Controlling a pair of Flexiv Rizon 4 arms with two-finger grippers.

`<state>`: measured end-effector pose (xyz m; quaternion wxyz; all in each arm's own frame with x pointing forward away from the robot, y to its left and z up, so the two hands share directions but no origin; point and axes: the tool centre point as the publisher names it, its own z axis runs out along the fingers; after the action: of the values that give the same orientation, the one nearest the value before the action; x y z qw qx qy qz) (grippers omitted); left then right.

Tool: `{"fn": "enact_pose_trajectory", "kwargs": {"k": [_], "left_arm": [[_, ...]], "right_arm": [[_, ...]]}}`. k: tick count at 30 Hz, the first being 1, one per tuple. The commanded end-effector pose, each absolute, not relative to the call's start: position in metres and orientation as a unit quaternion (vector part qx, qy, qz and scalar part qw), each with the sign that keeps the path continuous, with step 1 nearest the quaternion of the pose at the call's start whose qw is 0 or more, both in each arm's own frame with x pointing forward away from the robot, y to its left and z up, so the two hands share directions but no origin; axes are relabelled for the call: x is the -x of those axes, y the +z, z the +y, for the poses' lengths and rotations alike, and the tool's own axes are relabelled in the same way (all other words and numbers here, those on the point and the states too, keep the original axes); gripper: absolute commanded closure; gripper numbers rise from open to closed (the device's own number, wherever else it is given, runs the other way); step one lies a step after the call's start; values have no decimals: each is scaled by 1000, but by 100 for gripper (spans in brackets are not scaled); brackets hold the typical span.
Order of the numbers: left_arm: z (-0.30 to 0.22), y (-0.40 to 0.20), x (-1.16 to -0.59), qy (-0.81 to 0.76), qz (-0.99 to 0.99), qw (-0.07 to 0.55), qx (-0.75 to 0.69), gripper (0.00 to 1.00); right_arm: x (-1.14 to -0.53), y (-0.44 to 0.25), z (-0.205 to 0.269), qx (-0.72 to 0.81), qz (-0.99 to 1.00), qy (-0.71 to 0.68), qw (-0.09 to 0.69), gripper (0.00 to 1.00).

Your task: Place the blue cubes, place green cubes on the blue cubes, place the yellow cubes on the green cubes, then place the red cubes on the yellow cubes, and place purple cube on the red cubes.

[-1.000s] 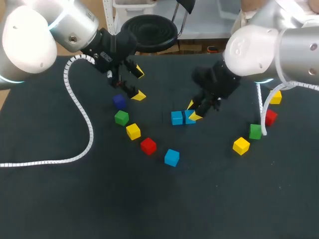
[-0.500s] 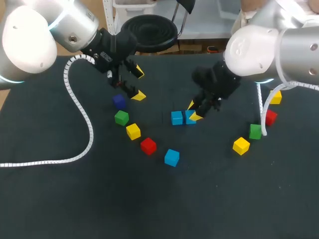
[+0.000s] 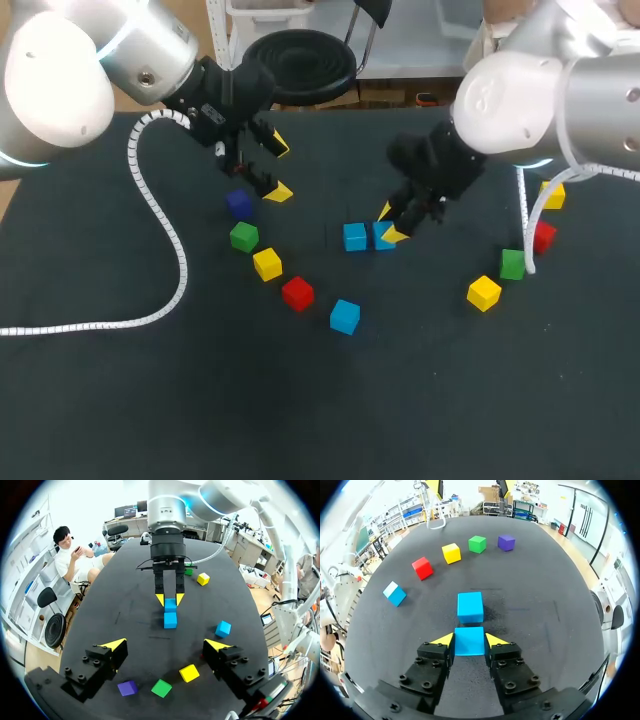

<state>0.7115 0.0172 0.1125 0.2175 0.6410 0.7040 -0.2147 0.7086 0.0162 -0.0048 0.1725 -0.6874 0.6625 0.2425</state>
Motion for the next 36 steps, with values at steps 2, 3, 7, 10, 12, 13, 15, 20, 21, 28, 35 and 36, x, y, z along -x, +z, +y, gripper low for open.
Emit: {"fn": "enact_pose_trajectory", "kwargs": {"k": [2,3,7,10,12,13,15,20,21,28,35,36], "left_arm": [[17,113,-713,-214,704,215,-641,0],[17,113,-713,-214,704,215,-641,0],[17,113,-713,-214,704,215,-641,0],[17,113,-713,-214,704,215,-641,0],[17,113,-713,-214,704,215,-641,0],[17,113,-713,-214,704,215,-641,0],[17,113,-713,-214,704,215,-641,0],[17,113,-713,-214,704,215,-641,0],[17,113,-713,-214,704,215,-641,0],[17,113,-713,-214,704,215,-641,0],[17,113,-713,-214,704,215,-641,0],[17,113,-713,-214,704,215,-641,0]], "right_arm": [[-709,-6,18,688,661,243,175,100],[-710,-6,18,689,660,243,175,100],[-711,-6,19,690,659,243,175,100],[-710,-7,20,690,659,244,173,100],[-710,-8,18,689,660,245,173,100],[-710,-8,18,689,660,245,173,100],[-709,-9,17,688,661,245,172,100],[-709,-9,16,687,662,246,171,100],[-709,-9,16,687,662,245,171,100],[-709,-9,16,687,662,246,172,100],[-707,-8,15,687,661,246,174,100],[-707,-7,15,688,660,246,175,100]]}}
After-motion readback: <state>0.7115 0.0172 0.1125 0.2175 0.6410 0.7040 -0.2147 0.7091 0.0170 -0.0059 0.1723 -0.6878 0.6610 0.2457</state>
